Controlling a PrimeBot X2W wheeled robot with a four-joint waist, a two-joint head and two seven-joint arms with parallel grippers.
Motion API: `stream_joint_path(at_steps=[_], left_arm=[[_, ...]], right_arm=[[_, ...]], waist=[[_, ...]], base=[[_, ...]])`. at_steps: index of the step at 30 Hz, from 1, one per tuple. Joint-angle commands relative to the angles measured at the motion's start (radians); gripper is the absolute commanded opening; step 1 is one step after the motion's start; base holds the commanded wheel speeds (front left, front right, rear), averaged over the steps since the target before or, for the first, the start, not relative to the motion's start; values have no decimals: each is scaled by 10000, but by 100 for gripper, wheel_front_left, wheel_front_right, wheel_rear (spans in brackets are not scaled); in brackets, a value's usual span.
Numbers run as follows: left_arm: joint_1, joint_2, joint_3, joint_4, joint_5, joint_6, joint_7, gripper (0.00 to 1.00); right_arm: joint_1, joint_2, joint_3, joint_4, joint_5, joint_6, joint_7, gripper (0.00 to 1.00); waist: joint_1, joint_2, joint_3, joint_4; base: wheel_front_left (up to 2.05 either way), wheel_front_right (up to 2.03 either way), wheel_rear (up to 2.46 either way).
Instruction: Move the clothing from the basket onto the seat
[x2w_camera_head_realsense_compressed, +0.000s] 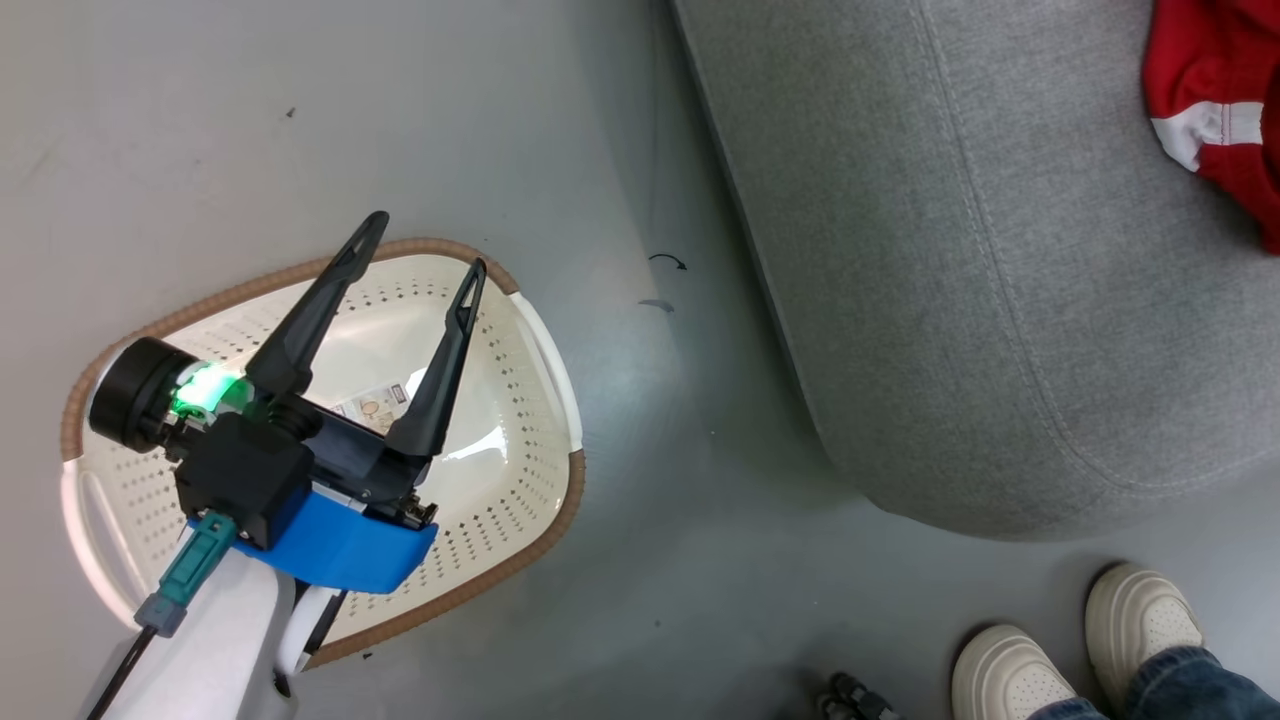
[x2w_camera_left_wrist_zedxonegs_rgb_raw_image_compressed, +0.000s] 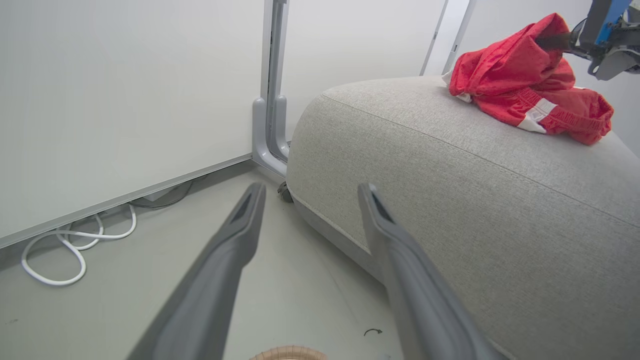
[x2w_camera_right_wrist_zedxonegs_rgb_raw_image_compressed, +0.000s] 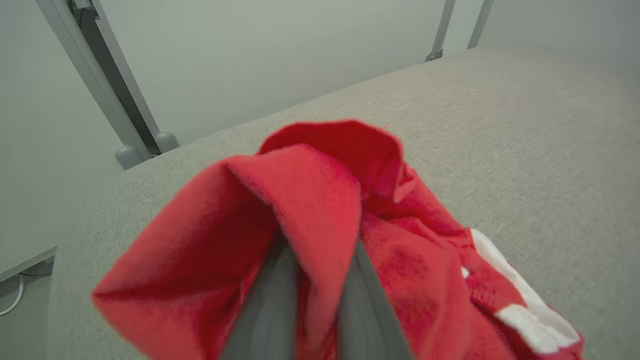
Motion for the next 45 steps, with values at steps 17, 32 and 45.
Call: stream_joint_path(at_steps=[17,32,45], left_arm=[[355,-693,-149,1091,-484,63,-328,100],[2100,-2028,1300,1788,-727,32,-344,100],[3451,-2762,2515,2304,-594,-41,-344,100]], right_arm=[[889,54,1542,531,-448,4,-156,100],[3687,229,3152,-1147,428,5,-477,100],[7300,1513,2716,-3824,-109,5,-935,100]], waist=[[-2,0,-1797,372],[-2,0,-4741,908],[-2,0,-6378,1933]], base=[[0,0,0],[0,0,0],[0,0,0]])
